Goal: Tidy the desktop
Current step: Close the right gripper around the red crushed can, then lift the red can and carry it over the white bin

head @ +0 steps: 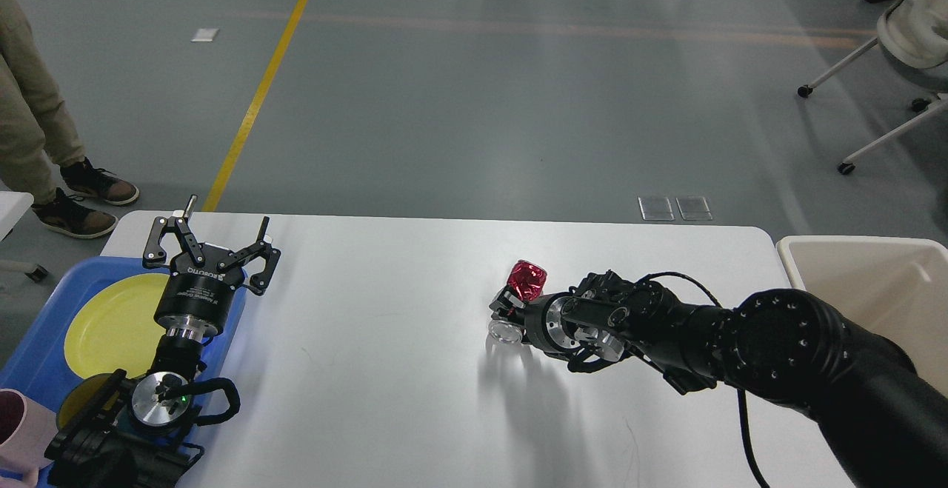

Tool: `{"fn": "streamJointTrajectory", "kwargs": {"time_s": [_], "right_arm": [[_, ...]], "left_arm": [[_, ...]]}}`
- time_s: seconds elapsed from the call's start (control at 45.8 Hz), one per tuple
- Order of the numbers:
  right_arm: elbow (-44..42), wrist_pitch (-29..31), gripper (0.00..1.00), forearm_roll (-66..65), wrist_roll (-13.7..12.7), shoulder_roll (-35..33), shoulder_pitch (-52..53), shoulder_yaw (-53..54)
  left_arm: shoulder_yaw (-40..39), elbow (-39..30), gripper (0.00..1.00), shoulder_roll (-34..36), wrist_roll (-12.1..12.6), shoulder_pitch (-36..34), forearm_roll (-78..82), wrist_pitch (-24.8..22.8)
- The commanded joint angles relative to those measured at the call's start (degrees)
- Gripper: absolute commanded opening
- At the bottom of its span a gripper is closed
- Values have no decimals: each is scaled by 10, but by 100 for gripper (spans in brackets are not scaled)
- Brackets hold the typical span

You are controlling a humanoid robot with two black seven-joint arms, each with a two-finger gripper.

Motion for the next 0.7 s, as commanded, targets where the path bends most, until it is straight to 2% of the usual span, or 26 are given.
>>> {"fn": "streamJointTrajectory", "kwargs": {"time_s": [0.0,0.35,0.437,0.568,0.677], "right_arm": [[0,13,0,0,0,-3,10,13],[13,60,0,1,-15,-48,51,11],[48,67,0,-1,-33,-76,75,6],[119,85,0,-15,-36,-118,141,-21],[210,111,0,-17,-39,-166,221,-57]], "left_arm": [[0,0,96,0,0,0,-1,0],[0,0,96,0,0,0,0,0],[0,0,96,0,0,0,-1,0],[0,0,96,0,0,0,-1,1],[0,0,96,0,0,0,-1,1]]}}
